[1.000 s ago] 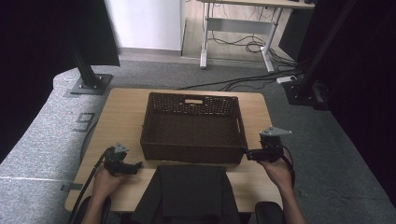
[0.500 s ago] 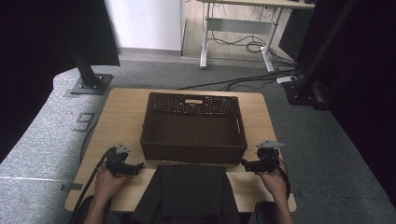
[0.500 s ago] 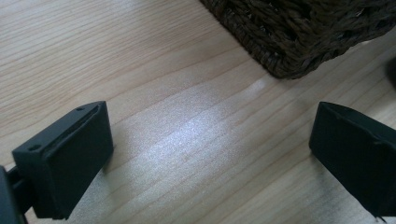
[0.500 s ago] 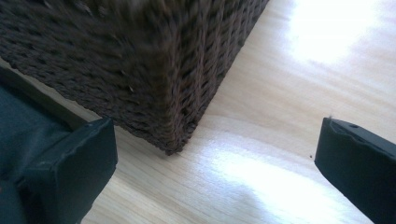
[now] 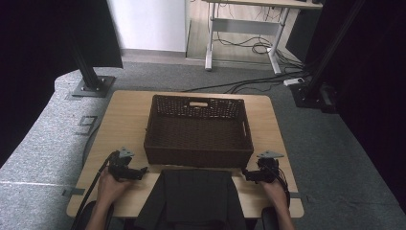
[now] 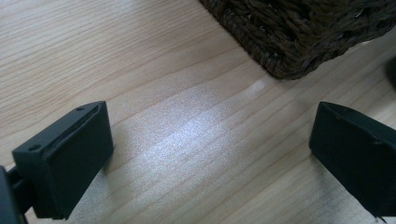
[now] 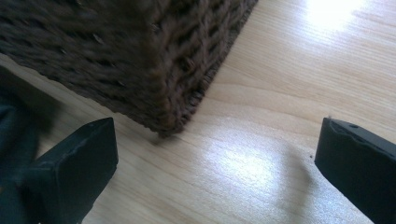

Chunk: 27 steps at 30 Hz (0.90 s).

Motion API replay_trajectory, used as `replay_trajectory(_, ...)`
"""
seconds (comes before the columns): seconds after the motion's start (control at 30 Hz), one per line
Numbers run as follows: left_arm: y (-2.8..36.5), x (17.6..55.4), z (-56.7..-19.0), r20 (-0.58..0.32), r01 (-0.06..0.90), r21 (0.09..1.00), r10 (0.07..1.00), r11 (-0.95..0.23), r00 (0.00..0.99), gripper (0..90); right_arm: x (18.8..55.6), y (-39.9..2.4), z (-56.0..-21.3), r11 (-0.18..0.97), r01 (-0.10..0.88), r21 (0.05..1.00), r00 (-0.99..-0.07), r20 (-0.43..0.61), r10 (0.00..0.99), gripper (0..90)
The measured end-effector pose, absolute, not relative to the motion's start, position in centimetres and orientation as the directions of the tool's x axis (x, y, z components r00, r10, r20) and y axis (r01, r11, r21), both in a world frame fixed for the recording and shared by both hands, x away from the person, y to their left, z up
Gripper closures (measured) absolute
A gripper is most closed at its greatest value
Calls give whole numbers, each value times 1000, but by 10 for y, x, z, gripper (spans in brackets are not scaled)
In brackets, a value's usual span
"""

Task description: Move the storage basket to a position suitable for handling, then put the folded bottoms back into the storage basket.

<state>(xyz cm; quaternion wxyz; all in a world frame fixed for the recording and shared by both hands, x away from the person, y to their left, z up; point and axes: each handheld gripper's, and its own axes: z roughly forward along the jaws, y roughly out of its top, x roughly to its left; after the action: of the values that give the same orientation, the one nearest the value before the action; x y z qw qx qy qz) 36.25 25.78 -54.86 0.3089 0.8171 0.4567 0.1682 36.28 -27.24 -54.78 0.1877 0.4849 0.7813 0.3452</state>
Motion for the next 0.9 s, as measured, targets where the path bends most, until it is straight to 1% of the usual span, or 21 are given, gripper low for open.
replay_trajectory(0.1,258,363,-549,-7,642,658,849,-394,528,0,363,-274,-556,283,643,712,-450,52,891,0)
replay_trajectory(0.13,258,363,-549,-7,642,658,849,-394,528,0,362,-274,-557,299,627,720,-453,25,891,0)
replay_trajectory(0.2,258,363,-549,-7,641,658,849,-394,528,0,362,-273,-557,312,625,715,-456,10,890,0)
replay_trajectory(0.6,257,362,-548,-8,646,657,853,-389,522,0,361,-272,-557,308,627,715,-451,11,892,0)
replay_trajectory(0.67,256,362,-548,-9,653,651,857,-387,516,0,361,-272,-556,311,636,707,-453,15,892,0)
replay_trajectory(0.77,252,362,-544,-7,678,617,858,-400,513,0,359,-273,-554,317,650,691,-458,23,889,0)
replay_trajectory(0.9,247,359,-541,0,682,597,850,-423,527,0,353,-273,-549,301,667,681,-471,73,879,6)
